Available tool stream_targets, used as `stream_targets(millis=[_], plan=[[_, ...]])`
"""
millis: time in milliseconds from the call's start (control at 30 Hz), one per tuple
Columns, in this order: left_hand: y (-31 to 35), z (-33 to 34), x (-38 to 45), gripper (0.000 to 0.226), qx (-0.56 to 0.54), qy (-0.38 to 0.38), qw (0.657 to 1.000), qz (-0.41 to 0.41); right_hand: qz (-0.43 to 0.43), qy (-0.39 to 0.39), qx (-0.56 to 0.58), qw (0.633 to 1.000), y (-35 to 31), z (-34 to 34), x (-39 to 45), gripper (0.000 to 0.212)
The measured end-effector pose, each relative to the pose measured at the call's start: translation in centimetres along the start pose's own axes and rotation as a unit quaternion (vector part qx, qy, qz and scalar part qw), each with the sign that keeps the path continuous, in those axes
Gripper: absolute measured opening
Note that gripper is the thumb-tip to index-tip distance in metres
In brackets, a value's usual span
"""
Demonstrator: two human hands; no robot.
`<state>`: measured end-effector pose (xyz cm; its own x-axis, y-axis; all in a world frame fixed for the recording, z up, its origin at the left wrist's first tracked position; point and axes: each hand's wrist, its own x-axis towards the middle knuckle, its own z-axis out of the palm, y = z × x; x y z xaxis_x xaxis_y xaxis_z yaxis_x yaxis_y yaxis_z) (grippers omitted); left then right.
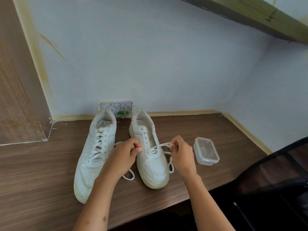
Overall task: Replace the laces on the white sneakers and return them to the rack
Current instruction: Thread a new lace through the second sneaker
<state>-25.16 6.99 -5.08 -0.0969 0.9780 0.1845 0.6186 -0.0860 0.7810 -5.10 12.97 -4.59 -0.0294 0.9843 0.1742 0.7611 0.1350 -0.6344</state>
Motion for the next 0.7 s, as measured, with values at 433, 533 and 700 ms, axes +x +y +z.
stream_targets(millis=[433,533,700], plan=[[3.8,-3.4,-2.4,0.017,-0.269,-0.08,0.96,0.004,0.019,-0.238,0.187,0.953,-5.0,-4.9,-3.5,0.013],[4.1,-2.9,-2.6,0.022,-0.283,-0.055,0.957,0.024,-0.011,-0.366,0.244,0.898,-6.8,-4.4,-4.9,0.03],[4.1,-2.2,-2.4,0.035,-0.29,0.068,0.954,0.03,-0.015,-0.366,0.297,0.882,-6.8,-4.2,-4.6,0.013]])
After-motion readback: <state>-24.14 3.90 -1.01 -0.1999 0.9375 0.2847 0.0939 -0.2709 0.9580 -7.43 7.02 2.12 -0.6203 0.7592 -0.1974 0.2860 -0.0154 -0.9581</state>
